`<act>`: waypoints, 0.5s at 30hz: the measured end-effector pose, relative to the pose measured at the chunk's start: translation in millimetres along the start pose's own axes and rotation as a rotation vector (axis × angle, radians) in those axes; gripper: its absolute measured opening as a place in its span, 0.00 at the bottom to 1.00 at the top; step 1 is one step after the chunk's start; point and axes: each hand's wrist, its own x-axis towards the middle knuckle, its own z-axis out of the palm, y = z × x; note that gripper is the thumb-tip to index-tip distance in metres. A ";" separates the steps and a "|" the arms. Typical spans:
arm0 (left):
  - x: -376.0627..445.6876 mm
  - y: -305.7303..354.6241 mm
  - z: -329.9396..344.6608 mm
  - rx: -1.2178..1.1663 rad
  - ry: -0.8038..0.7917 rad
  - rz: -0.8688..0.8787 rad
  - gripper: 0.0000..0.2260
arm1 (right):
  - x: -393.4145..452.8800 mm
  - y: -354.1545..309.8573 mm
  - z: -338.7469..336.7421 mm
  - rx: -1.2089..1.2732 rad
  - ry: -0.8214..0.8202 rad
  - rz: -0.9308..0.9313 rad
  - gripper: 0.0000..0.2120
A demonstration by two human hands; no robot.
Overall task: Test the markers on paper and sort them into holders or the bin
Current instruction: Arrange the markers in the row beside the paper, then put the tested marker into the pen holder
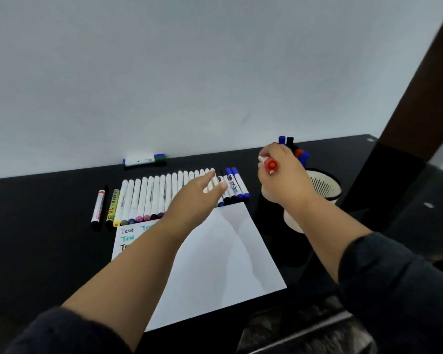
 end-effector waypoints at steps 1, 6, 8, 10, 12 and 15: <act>8.3 -2.4 8.4 0.065 -0.011 0.004 0.23 | 4.7 6.7 -2.3 0.032 0.005 0.042 0.09; 48.1 -26.7 47.7 0.349 -0.059 0.006 0.26 | 24.1 29.9 -14.0 0.081 -0.030 0.184 0.08; 60.3 -42.3 58.5 0.557 -0.070 0.034 0.27 | 30.0 35.2 -15.7 0.036 -0.062 0.221 0.09; 68.1 -57.4 64.6 0.683 -0.074 0.035 0.28 | 36.1 39.9 -15.5 -0.004 -0.080 0.224 0.09; 71.6 -70.4 68.9 0.739 -0.086 0.024 0.29 | 43.6 44.9 -15.1 -0.059 -0.119 0.205 0.07; 71.8 -80.0 73.0 0.753 -0.066 0.022 0.29 | 54.8 48.0 -14.8 -0.149 -0.211 0.197 0.07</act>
